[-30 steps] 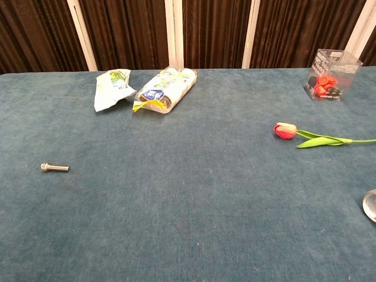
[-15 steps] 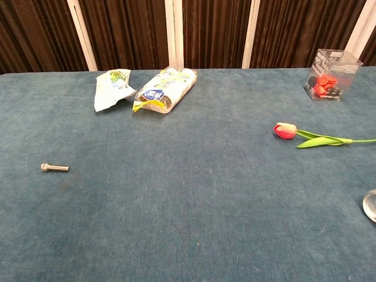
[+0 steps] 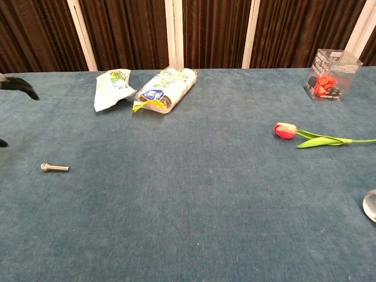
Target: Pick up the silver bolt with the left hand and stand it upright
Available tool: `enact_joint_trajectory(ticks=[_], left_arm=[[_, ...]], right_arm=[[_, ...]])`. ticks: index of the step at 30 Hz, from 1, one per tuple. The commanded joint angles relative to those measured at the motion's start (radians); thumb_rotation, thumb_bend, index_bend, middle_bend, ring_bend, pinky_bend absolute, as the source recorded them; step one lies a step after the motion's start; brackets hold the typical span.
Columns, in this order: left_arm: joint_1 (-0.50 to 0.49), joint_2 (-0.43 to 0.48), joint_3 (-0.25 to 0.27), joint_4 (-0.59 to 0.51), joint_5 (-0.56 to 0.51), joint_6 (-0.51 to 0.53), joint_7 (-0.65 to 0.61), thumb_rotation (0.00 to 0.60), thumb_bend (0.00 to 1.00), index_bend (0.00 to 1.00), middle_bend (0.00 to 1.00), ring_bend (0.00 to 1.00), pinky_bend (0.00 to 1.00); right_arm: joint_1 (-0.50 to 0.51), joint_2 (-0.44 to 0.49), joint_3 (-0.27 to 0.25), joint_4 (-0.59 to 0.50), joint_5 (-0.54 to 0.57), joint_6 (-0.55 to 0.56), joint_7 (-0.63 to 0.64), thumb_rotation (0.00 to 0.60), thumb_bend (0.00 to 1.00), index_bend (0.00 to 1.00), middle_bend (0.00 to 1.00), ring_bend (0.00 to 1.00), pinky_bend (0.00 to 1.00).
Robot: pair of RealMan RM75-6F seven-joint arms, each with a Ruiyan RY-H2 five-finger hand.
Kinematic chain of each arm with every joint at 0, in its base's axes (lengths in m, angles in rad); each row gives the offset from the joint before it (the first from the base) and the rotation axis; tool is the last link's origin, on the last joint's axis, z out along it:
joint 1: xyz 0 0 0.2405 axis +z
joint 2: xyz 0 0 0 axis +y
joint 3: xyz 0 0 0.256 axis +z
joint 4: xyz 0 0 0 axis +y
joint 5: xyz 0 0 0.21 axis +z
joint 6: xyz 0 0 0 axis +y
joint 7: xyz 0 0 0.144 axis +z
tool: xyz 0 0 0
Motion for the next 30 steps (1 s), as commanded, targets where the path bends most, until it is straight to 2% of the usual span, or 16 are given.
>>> enact_joint_trajectory(ticks=[1, 4, 11, 13, 20, 30], left_arm=[[-0.027, -0.033, 0.020, 0.000, 0.017, -0.002, 0.021, 0.600, 0.22, 0.21, 0.00, 0.00, 0.00], [-0.039, -0.064, 0.045, 0.000, 0.046, 0.018, 0.043, 0.600, 0.26, 0.24, 0.00, 0.00, 0.00], [-0.052, -0.157, 0.098, 0.005, 0.054, 0.091, 0.118, 0.600, 0.26, 0.30, 0.00, 0.00, 0.00], [-0.055, -0.188, 0.104, 0.014, 0.044, 0.109, 0.128, 0.600, 0.27, 0.32, 0.00, 0.00, 0.00], [-0.068, -0.257, 0.115, 0.054, 0.034, 0.152, 0.158, 0.600, 0.37, 0.37, 0.00, 0.00, 0.00], [-0.073, -0.308, 0.129, 0.122, 0.032, 0.174, 0.161, 0.600, 0.39, 0.41, 0.00, 0.00, 0.00]], right_arm=[[0.001, -0.001, -0.002, -0.002, -0.001, -0.003, -0.005, 0.600, 0.10, 0.12, 0.10, 0.10, 0.03], [0.001, -0.001, -0.002, -0.002, -0.002, -0.002, -0.006, 0.600, 0.10, 0.12, 0.10, 0.10, 0.03], [-0.002, 0.002, 0.001, -0.005, 0.003, 0.002, 0.010, 0.600, 0.10, 0.12, 0.10, 0.10, 0.03], [-0.003, 0.004, 0.002, -0.003, 0.003, 0.003, 0.016, 0.600, 0.10, 0.12, 0.10, 0.10, 0.03], [-0.006, 0.010, 0.007, 0.000, 0.009, 0.009, 0.039, 0.600, 0.10, 0.12, 0.10, 0.10, 0.03], [-0.001, 0.004, 0.010, 0.012, 0.027, -0.013, 0.046, 0.600, 0.10, 0.12, 0.10, 0.10, 0.03]])
